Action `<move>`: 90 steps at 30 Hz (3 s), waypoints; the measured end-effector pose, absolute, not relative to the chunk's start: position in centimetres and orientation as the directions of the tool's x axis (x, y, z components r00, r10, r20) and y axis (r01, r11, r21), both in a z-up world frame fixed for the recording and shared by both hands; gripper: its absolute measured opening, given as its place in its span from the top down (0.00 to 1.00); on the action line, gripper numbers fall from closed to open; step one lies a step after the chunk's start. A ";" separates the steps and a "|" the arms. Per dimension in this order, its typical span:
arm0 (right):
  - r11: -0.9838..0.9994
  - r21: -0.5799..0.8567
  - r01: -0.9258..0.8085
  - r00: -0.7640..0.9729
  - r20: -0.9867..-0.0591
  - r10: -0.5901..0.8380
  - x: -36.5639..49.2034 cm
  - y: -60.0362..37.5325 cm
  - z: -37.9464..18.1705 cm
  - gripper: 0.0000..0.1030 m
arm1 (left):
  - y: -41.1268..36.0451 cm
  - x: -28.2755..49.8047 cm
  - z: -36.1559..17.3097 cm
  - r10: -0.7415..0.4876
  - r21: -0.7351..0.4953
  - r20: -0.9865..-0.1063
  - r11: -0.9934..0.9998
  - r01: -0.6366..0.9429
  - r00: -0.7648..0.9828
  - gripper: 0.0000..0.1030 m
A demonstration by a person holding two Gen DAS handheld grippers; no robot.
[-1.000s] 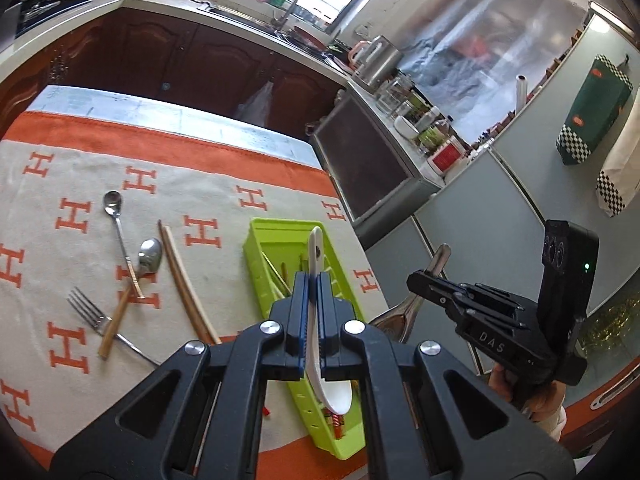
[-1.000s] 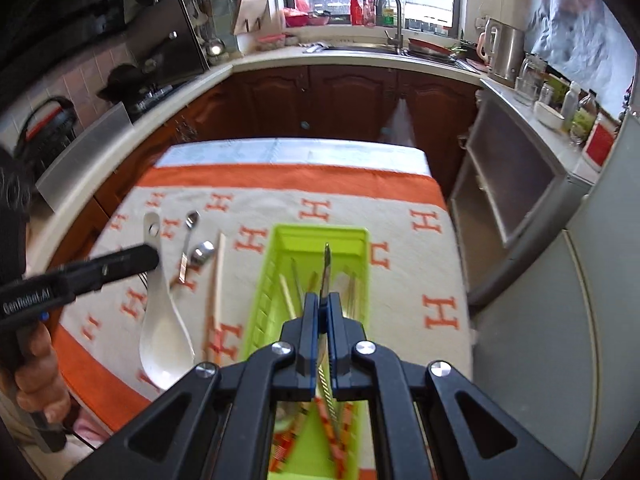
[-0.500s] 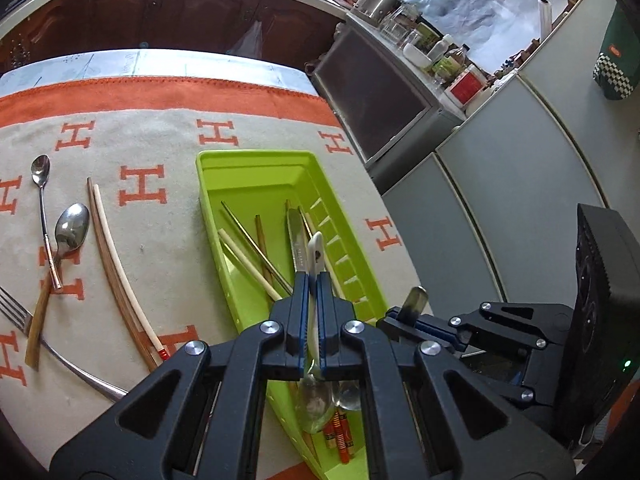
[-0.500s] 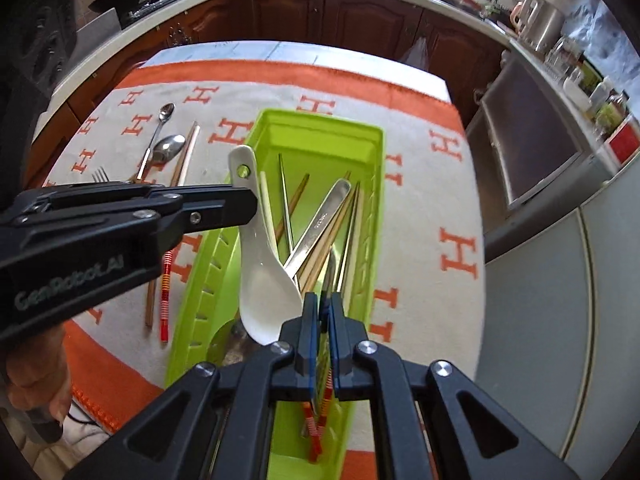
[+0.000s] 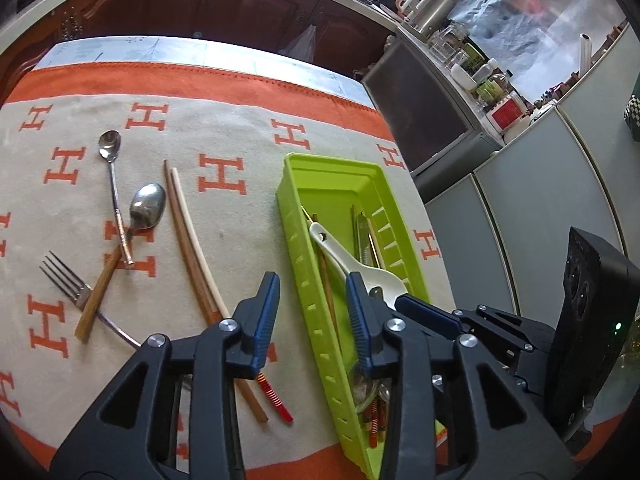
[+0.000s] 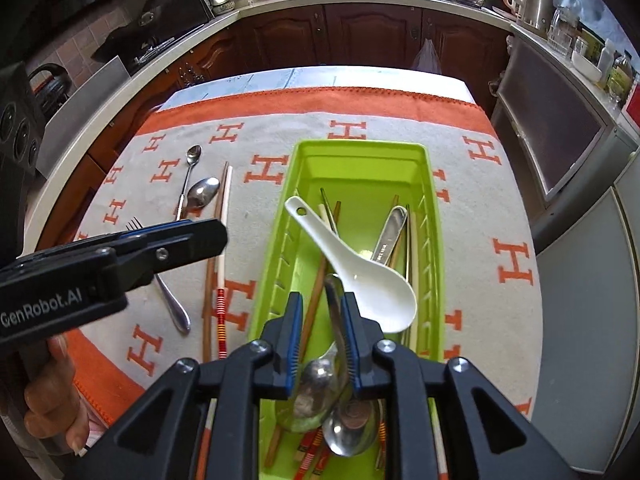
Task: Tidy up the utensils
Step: 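Carry both spoons over the green tray and open both grippers inside, then move both open grippers back over the remaining utensils, then lower the right gripper onto the steel teaspoon and close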
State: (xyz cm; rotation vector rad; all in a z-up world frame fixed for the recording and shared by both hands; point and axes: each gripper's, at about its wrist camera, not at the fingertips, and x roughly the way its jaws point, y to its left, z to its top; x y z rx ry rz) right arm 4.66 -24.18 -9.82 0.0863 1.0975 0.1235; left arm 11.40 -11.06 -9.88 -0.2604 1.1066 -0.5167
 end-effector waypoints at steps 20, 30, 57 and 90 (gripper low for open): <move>0.987 0.157 -0.019 0.401 -0.904 0.151 3.2 -20.6 -10.5 0.81 | -4.2 7.7 -9.8 -0.243 -0.183 -0.885 0.966 0.183 0.398 0.69; 0.982 0.182 -0.047 0.411 -0.893 0.186 3.2 -18.7 -9.7 0.81 | -1.8 7.1 -10.4 -0.206 -0.166 -0.900 0.977 0.134 0.385 0.69; 0.966 0.239 -0.096 0.387 -0.885 0.258 3.0 -15.7 -10.1 0.81 | 0.9 6.8 -12.1 -0.165 -0.145 -0.919 0.986 0.081 0.359 0.69; 0.930 0.322 -0.178 0.342 -0.866 0.365 16.0 -9.4 -11.3 0.81 | 7.5 11.7 -16.1 -0.313 -0.338 -0.903 0.941 -0.037 0.296 0.69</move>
